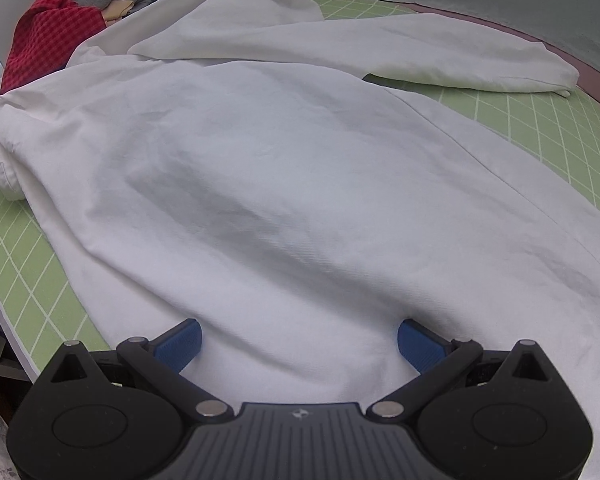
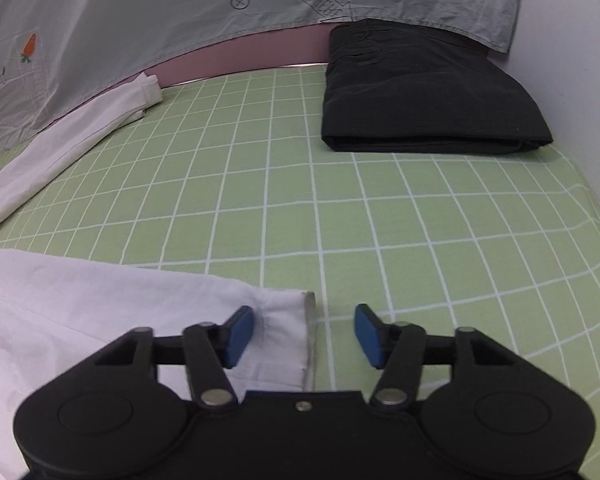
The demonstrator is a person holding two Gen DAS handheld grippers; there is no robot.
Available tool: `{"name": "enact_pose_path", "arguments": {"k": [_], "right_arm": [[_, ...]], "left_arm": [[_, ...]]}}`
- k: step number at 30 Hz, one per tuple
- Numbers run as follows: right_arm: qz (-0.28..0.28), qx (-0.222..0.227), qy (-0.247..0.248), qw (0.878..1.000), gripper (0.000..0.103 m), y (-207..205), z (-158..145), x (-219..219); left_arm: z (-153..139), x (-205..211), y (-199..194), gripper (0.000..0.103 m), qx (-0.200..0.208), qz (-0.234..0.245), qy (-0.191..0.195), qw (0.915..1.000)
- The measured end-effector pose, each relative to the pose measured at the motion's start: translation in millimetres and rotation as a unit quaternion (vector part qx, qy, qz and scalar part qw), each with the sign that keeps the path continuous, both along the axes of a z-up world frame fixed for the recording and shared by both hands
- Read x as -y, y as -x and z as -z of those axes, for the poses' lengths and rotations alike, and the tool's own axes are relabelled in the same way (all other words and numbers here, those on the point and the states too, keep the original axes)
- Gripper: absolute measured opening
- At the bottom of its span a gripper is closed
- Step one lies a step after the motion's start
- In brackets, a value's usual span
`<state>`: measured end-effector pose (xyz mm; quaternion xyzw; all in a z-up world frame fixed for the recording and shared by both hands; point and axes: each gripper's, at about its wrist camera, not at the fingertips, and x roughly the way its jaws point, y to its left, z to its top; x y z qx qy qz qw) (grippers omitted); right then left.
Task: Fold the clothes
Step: 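Pinch the shirt edge with the right gripper and smooth it flat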
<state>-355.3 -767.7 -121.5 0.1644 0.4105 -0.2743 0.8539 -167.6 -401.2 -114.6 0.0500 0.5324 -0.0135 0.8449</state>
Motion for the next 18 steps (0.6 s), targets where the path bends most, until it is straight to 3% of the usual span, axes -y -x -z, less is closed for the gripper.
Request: {"name": "enact_pose_path", "arguments": {"k": [2,3,7,10,12,13,14,18], "right_arm": [[-0.029,-0.001,0.012,1.000,0.011,-10.6,-4.1,1.9],[-0.040,0.001,0.016,0.999,0.005,-15.6,-6.3,4.4],[-0.004,0.036,0.011,0.999,0.005,-36.5,-13.4,37.2],[0.023,0.020,0.019,0.999,0.018,-50.9,-16.3,47.7],[0.034,0.012,0.029,0.999,0.035,-47.4,-21.5,41.5],[0.039,0.015,0.029,0.999,0.053,-41.1,-24.2,36.4],[0.045,0.021,0.022,0.999,0.062,-31.2,-26.1,30.1],[0.064,0.016,-0.012,0.998,0.070,10.5,-21.5,-2.2]], "left_arm": [[0.5,1.8,-1.0,0.103,-0.001,-0.005,0.002,1.0000],[0.0,2.3,-1.4,0.103,-0.001,-0.006,0.003,1.0000],[-4.9,1.9,-3.5,0.103,0.009,-0.010,0.006,0.9999],[-8.3,-1.4,-5.0,0.103,0.014,-0.015,0.013,0.9997],[-10.5,-3.6,-5.3,0.103,0.019,-0.018,0.017,0.9995],[-11.2,-5.5,-5.5,0.103,0.020,-0.020,0.021,0.9994],[-11.5,-7.2,-5.6,0.103,0.022,-0.022,0.024,0.9992],[-12.0,-11.3,-2.6,0.103,0.025,-0.015,0.037,0.9989]]}}
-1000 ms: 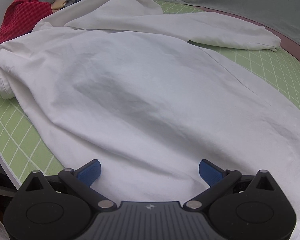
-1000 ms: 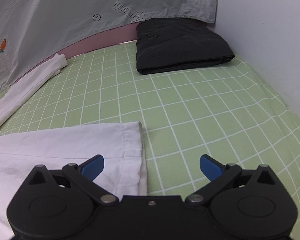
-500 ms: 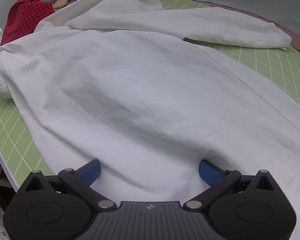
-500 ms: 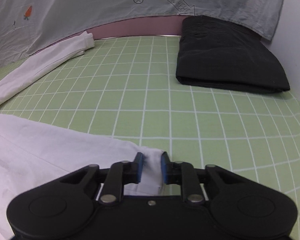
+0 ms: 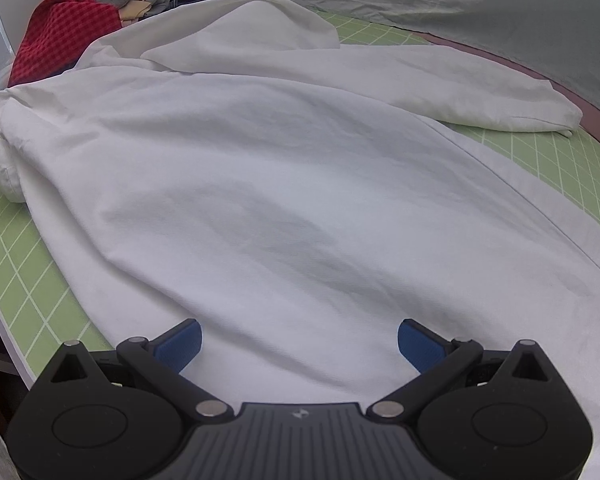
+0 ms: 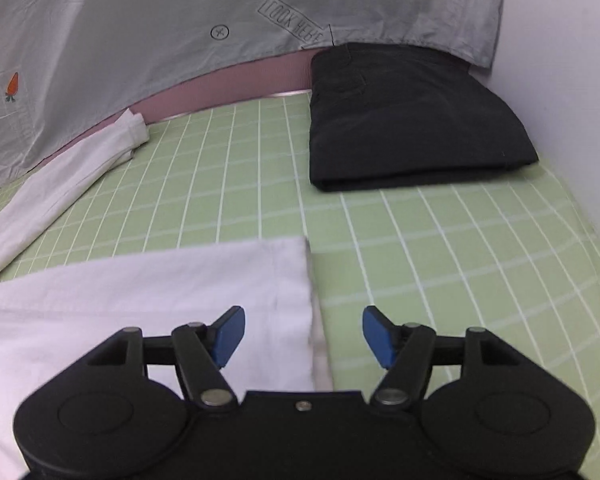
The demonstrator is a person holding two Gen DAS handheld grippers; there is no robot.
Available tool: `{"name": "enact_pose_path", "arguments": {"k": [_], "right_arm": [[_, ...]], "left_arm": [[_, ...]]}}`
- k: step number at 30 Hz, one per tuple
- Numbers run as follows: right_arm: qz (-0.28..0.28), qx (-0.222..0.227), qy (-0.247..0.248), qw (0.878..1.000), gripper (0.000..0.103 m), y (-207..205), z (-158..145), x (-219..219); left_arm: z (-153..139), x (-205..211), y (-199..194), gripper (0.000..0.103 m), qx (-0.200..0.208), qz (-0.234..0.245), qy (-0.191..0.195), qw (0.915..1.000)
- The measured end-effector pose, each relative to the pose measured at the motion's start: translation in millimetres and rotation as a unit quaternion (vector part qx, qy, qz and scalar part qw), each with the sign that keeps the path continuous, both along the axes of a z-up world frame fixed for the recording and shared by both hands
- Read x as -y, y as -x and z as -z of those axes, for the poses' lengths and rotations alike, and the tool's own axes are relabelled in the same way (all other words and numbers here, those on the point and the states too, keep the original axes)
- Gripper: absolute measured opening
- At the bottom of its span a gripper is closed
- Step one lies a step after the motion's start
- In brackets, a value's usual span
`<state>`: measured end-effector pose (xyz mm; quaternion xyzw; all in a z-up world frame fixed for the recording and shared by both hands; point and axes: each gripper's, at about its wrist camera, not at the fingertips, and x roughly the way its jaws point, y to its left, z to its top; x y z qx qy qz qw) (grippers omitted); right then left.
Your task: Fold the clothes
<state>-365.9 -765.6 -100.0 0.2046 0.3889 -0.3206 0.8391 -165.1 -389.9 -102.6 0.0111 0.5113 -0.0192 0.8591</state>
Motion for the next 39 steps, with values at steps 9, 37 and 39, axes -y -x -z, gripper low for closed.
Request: {"name": "enact_pose_path", "arguments": {"k": [9,37,39], "right_arm": [[0.058,-0.025,-0.037,0.997,0.072,66.8,19.2,-58.7],[0.159,-0.118,0.098,0.975,0.023,114.8,20.8,-68.1],[0.183,-0.114,0.095,0.972,0.033,107.8,17.0,-78.9]], "left_arm": [[-14.5,-3.4,23.5,0.103,0.014,0.049,0.010,0.9986],[-41.4,-235.1,31.3,0.103,0.061,-0.186,0.070,0.9782],[-43.5,-266.9,20.5,0.103,0.061,-0.206,0.081,0.9732]]}}
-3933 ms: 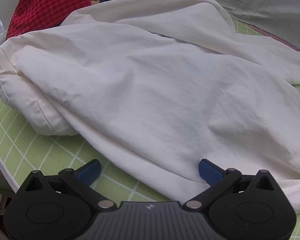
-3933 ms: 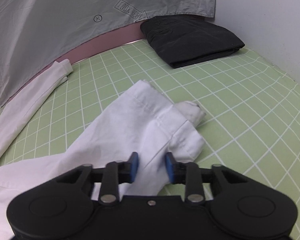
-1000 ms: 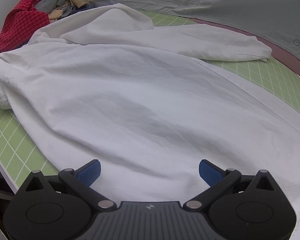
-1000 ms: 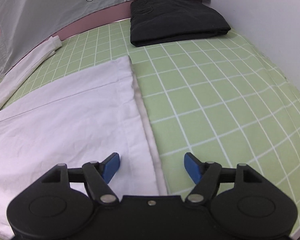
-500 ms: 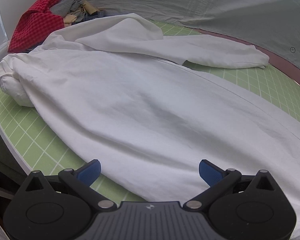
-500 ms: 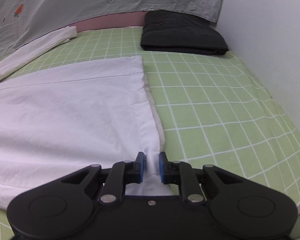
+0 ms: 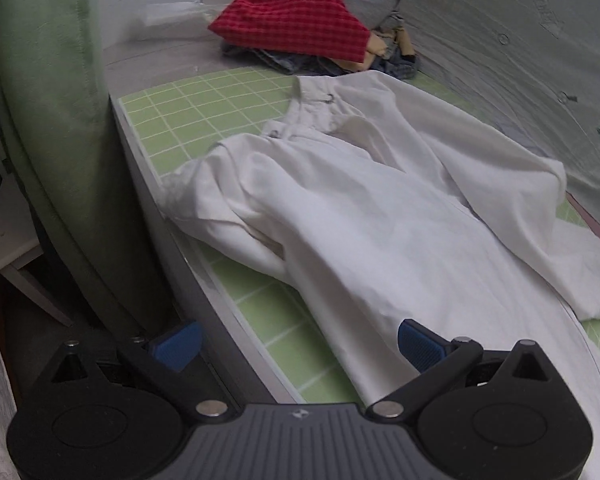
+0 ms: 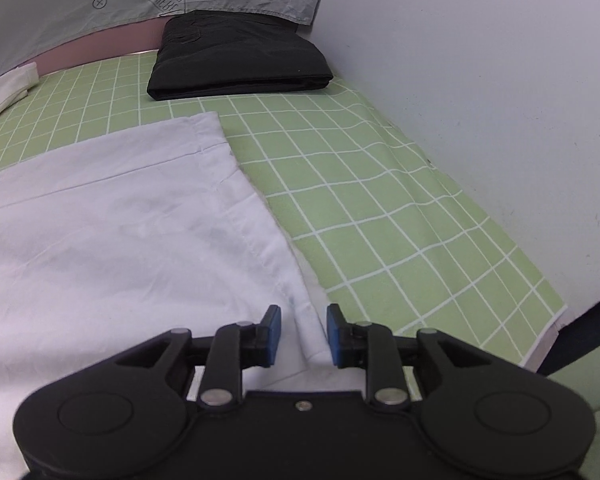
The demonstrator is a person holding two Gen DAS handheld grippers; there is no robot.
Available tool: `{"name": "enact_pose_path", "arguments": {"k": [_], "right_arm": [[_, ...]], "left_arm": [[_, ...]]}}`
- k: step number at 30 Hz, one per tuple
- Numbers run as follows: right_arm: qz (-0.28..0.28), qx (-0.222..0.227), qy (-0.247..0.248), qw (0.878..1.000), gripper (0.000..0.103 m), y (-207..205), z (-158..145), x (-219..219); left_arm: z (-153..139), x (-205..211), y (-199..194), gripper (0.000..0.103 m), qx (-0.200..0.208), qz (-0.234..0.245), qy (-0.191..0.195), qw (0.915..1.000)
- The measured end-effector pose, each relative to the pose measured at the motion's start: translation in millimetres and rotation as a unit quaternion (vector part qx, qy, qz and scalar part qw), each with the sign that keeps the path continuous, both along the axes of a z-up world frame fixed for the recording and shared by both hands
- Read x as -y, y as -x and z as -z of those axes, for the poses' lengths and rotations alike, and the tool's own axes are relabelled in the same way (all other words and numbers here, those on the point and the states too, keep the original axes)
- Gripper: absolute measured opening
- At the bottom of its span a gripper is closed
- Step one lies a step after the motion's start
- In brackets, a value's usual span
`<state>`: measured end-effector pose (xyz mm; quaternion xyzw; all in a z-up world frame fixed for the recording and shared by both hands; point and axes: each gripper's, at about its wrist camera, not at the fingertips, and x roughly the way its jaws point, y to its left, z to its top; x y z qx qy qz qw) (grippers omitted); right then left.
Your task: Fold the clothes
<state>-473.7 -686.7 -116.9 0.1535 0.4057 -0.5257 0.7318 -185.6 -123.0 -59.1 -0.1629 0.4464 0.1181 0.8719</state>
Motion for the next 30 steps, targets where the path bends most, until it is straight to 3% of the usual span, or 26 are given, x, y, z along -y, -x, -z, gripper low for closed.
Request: {"name": "enact_pose_path", "arguments": {"k": [5,11,17,20,30], "right_arm": [[0.034,0.008,0.016,0.999,0.069,-30.6,-8.8,-45.9],[0.003,0.001,0.009,1.000,0.071,-92.1,-3.3,-118.6],[0.014,0.008,0.005,1.000,0.071,-138.3,0.6,-171.3],[0.017,0.010,0.001,1.000,0.071,-151.5,-3.7,-190.0],[0.040,-0.004,-0.002,0.999,0.074,-163.7,-9.8,-223.0]], "left_arm": [[-14.1,-67.1,-40.4,0.103,0.029,-0.019,0.014,0.9993],[-11.4,-114.9,-113.9,0.101,0.040,0.020,0.000,0.9990],[10.3,-124.6,-174.0,0.078,0.019,0.099,0.021,0.9947],[20.1,-117.6,-192.3,0.073,0.011,0.146,0.024,0.9890],[44.6,-100.0,-232.0,0.073,-0.009,0.201,-0.010,0.9795]]}}
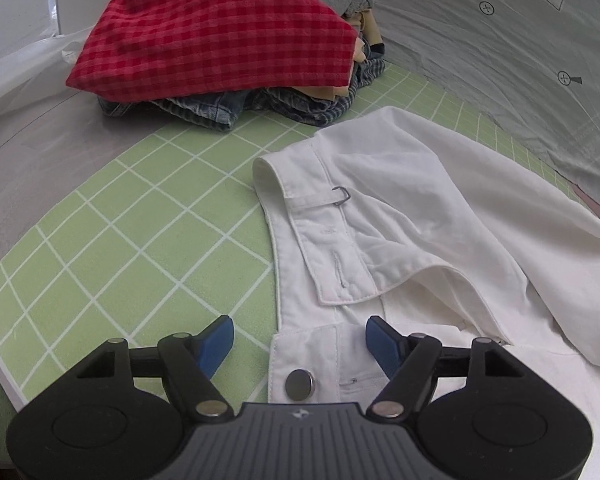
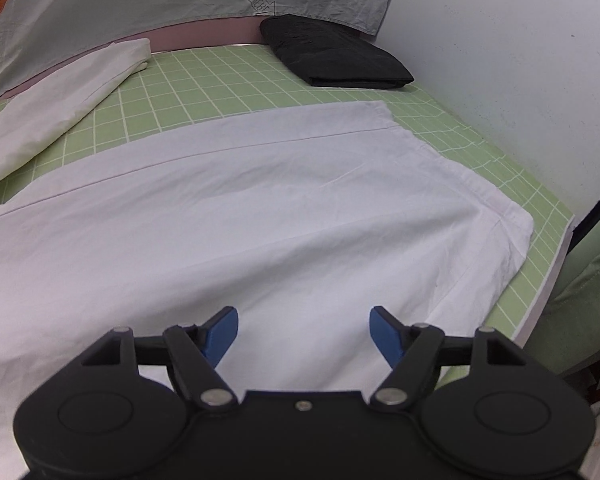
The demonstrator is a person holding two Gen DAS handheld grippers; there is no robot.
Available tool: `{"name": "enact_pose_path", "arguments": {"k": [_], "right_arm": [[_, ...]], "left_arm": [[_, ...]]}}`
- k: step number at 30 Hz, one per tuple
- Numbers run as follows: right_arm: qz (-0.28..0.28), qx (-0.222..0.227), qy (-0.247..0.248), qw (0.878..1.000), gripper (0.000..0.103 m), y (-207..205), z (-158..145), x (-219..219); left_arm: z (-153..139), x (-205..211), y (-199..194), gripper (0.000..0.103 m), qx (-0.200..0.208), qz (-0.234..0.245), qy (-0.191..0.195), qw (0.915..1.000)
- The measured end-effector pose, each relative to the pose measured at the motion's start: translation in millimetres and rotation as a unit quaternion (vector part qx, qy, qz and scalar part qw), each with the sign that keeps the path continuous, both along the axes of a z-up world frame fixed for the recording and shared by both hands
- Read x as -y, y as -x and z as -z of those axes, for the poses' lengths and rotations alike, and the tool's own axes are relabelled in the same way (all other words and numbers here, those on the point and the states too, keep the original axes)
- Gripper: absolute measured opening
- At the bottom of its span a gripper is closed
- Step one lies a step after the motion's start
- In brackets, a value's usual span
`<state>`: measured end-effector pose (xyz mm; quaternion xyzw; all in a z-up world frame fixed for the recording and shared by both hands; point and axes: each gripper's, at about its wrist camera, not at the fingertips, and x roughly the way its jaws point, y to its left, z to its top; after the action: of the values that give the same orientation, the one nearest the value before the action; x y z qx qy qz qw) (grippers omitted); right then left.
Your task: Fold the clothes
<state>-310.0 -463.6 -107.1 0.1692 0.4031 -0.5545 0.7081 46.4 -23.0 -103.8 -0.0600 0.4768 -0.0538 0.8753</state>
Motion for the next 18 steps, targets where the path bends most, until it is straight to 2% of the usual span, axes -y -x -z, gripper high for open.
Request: {"name": "enact_pose_path", "arguments": {"k": [2,4,6,9,13,15,18], "right_arm": [[0.004,-0.002,-0.001,1.000,0.074,-1.9,0.2,-3.9],[0.007,-0.006,-0.001,1.000,0.074,-4.6,0.9,-7.8],[0.009,-0.008,-0.005,1.000,0.074,-8.3,3.2,-10.9],[0.012,-0.011,-0.008,1.000,0.074,-15.7,8.3,-15.8],[0.012,-0.018,0.001,1.000,0.075,-26.3,11.1,-19.9],[0.016,-0.018,0.002,1.000,0.076,-27.7,11.2,-17.8],[0.022,-0.017,0.004,1.000,0.076,-27.1,11.3,-17.3]], "left_arm": [[0.8,3.1,-2.4,0.070,0.002,0.018,-0.015,0.9997],[0.4,7.7,-4.2,0.057,0.009,0.042,-0.032,0.9986],[-0.3,14.5,-6.7,0.032,0.016,0.077,-0.049,0.9957],[-1.5,24.5,-8.7,0.024,0.019,0.106,-0.068,0.9919],[-11.2,17.3,-18.6,0.014,0.024,0.103,-0.061,0.9925],[-25.7,13.2,-28.8,0.001,0.050,0.100,-0.075,0.9910],[-48.9,7.0,-47.2,0.001,0.088,0.100,-0.082,0.9877]]}}
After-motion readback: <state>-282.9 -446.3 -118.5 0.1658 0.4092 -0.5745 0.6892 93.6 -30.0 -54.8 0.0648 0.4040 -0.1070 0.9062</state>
